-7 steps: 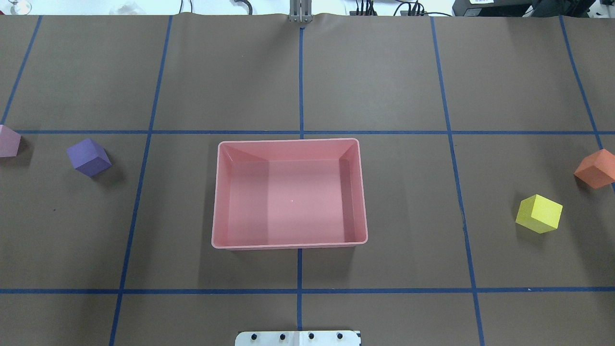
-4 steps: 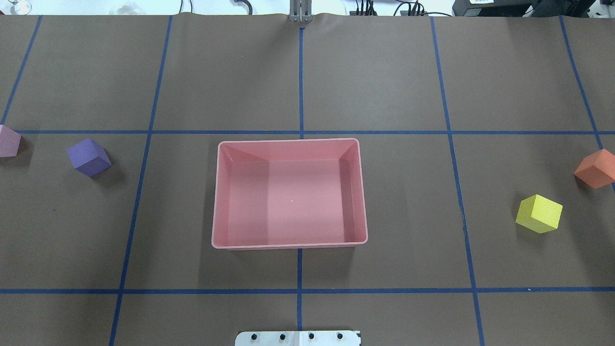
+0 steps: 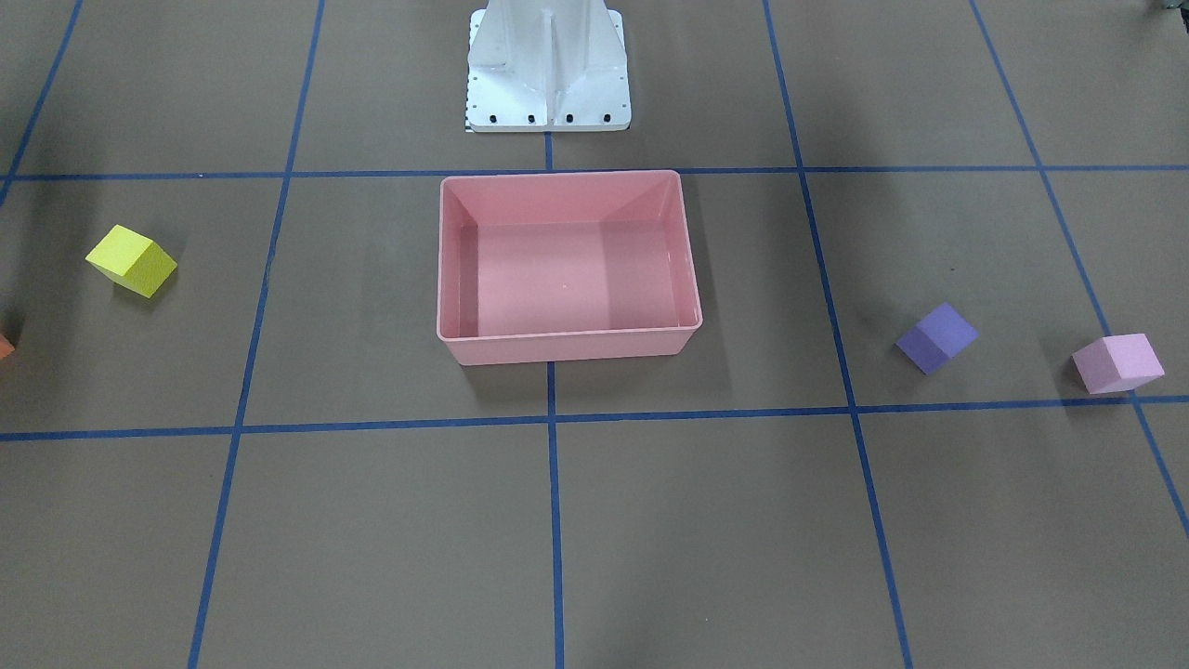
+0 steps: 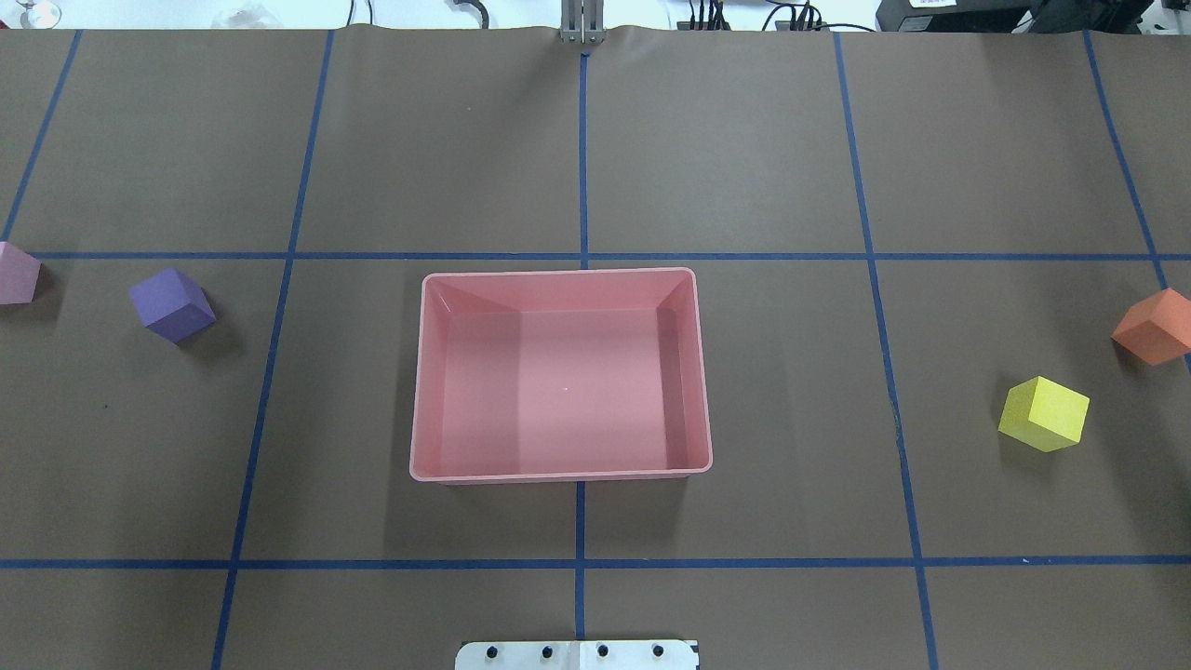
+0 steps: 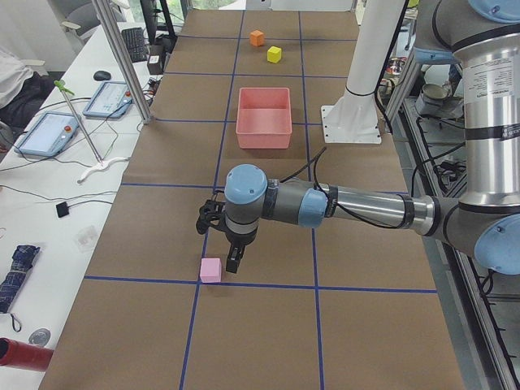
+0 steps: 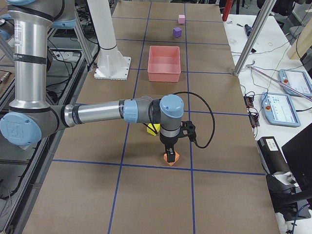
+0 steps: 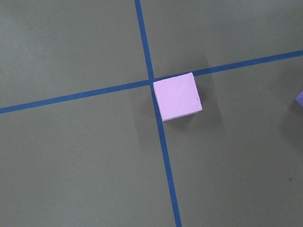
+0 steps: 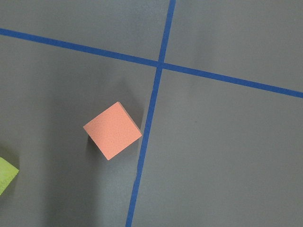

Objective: Place blocks into pink bin with both arms

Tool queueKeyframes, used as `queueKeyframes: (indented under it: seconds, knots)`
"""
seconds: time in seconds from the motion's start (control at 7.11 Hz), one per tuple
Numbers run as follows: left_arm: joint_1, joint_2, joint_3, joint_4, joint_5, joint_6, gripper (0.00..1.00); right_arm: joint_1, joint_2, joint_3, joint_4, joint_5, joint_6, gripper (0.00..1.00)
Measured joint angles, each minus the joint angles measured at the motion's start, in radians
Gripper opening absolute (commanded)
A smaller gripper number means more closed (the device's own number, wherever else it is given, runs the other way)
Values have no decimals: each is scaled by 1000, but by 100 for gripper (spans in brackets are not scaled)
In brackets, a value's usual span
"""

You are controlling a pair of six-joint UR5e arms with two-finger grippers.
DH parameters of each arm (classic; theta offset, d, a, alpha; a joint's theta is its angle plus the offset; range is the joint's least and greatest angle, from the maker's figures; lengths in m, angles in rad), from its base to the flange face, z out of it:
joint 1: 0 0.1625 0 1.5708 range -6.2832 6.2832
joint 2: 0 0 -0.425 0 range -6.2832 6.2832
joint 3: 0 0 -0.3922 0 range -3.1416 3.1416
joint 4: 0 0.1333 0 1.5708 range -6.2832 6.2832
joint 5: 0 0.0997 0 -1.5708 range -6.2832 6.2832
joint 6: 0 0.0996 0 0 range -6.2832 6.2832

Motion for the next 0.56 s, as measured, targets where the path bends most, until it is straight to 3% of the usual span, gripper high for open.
queueKeyframes:
  seconds: [0.28, 0.56]
  knots:
    - [1, -19, -19, -97, 1, 1, 100, 0, 0, 1, 74, 0, 2, 100]
    - [18, -84, 24, -204, 2, -1, 100, 0, -8, -3, 187, 1, 2, 100]
